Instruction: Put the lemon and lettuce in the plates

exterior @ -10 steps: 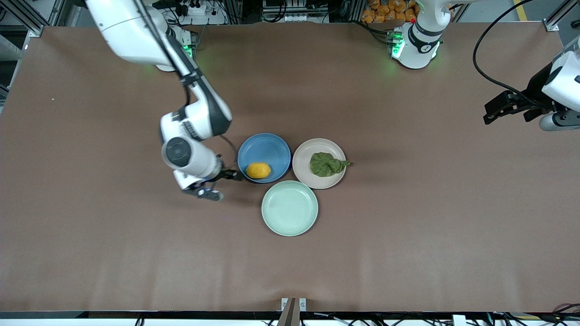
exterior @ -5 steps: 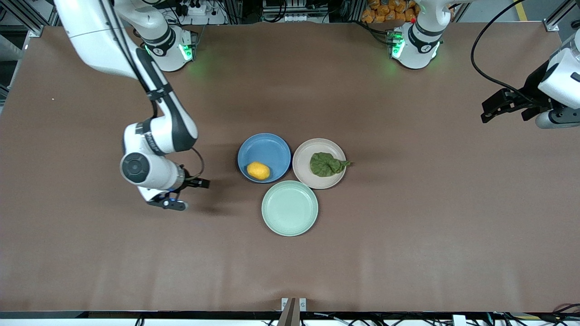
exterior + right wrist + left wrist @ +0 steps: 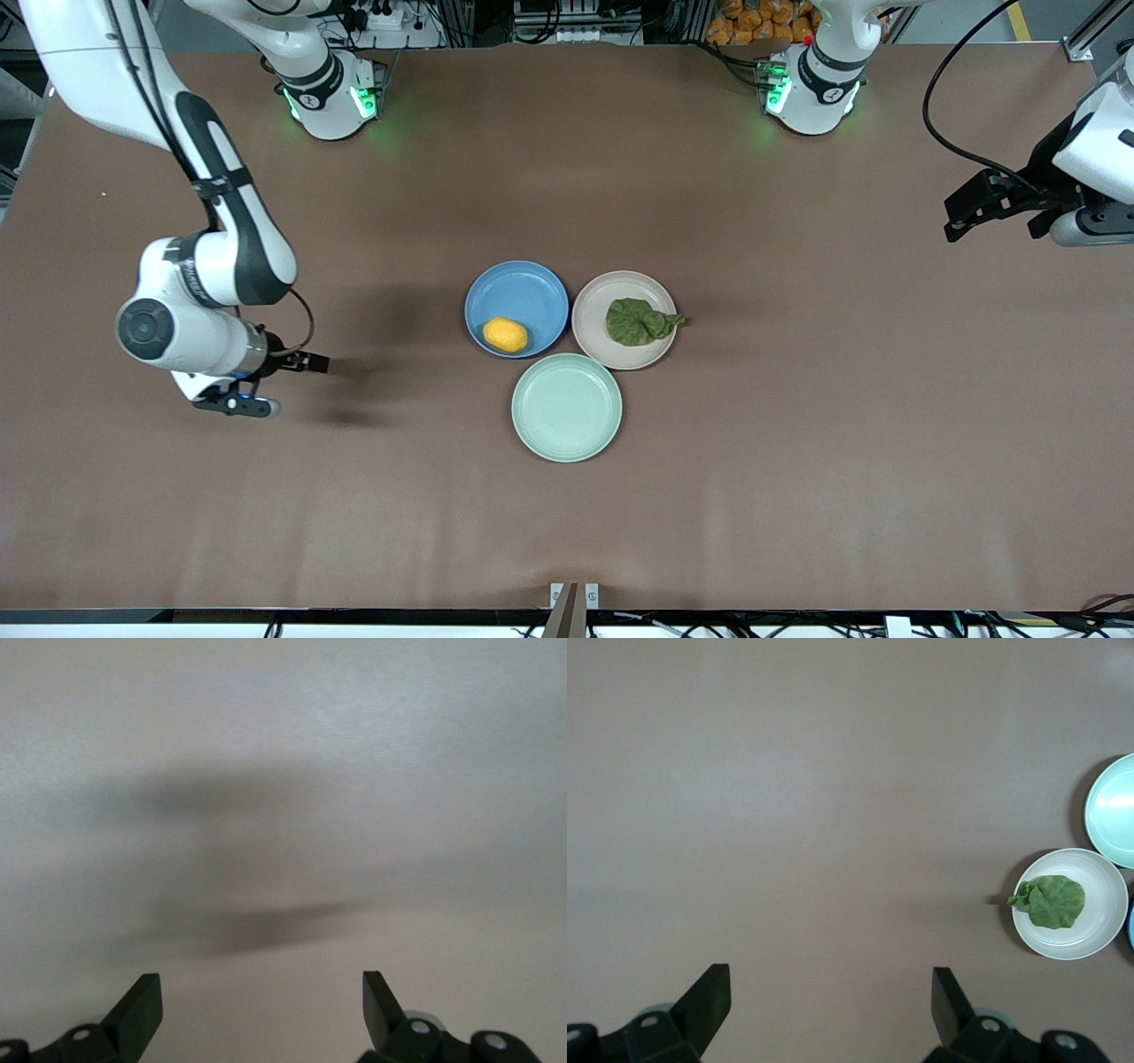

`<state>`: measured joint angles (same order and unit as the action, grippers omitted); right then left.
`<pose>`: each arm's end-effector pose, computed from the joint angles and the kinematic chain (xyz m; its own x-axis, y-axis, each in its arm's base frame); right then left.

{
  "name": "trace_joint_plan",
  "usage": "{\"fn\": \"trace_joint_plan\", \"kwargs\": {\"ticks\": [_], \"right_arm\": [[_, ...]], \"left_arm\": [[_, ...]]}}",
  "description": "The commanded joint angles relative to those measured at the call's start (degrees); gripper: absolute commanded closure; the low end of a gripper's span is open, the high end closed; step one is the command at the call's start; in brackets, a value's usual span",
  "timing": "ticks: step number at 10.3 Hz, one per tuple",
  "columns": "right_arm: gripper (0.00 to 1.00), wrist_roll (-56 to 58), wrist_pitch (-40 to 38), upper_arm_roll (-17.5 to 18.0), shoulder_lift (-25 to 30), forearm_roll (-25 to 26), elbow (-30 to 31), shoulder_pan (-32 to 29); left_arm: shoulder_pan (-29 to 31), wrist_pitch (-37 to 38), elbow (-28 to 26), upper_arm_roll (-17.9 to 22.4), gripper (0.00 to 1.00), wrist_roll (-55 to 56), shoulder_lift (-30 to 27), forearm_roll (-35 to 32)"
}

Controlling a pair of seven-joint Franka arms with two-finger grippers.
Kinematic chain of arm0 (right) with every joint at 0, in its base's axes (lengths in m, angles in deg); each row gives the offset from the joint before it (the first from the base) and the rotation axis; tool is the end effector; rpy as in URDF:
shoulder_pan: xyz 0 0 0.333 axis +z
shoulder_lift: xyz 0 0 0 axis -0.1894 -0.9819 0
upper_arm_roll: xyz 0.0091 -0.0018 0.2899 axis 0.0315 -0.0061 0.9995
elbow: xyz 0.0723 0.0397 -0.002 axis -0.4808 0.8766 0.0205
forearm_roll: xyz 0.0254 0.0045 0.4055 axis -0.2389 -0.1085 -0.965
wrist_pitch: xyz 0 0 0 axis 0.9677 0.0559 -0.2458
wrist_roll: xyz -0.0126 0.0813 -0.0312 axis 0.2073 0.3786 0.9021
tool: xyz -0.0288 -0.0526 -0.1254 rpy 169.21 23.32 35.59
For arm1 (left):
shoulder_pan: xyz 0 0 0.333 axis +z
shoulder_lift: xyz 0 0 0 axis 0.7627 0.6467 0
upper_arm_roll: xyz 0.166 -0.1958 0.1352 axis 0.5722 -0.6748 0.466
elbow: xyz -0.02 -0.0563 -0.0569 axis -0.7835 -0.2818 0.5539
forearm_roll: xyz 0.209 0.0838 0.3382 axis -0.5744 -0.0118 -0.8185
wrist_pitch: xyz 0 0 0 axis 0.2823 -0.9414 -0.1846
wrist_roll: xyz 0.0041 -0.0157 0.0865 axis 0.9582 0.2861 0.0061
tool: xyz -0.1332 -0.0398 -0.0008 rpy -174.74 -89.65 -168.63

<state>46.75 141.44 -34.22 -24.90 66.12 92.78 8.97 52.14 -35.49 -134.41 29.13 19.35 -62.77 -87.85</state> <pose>0.6178 0.0364 0.1938 0.9816 -0.1323 -0.1379 -0.1339 -0.9910 -0.0024 0.5664 -0.0690 0.5828 0.9981 0.0255 0.0560 0.0264 -0.9996 -0.0140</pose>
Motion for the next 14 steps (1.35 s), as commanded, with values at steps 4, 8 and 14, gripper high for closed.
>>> {"fn": "trace_joint_plan", "kwargs": {"ticks": [4, 8, 14], "right_arm": [[0.0, 0.3, 2.7, 2.4, 17.5, 3.2, 16.4, -1.1], [0.0, 0.6, -0.4, 2.9, 24.8, 3.3, 13.6, -1.0], [0.0, 7.1, -22.2, 2.7, 25.0, 2.4, -8.8, -1.0]], "left_arm": [[-1.2, 0.4, 2.1, 1.5, 0.0, -0.9, 1.0, -1.1], [-1.1, 0.6, 2.3, 1.8, 0.0, -0.8, 0.6, -1.6], [-1.0, 0.6, 2.3, 1.5, 0.0, -0.9, 0.5, -3.0]]}}
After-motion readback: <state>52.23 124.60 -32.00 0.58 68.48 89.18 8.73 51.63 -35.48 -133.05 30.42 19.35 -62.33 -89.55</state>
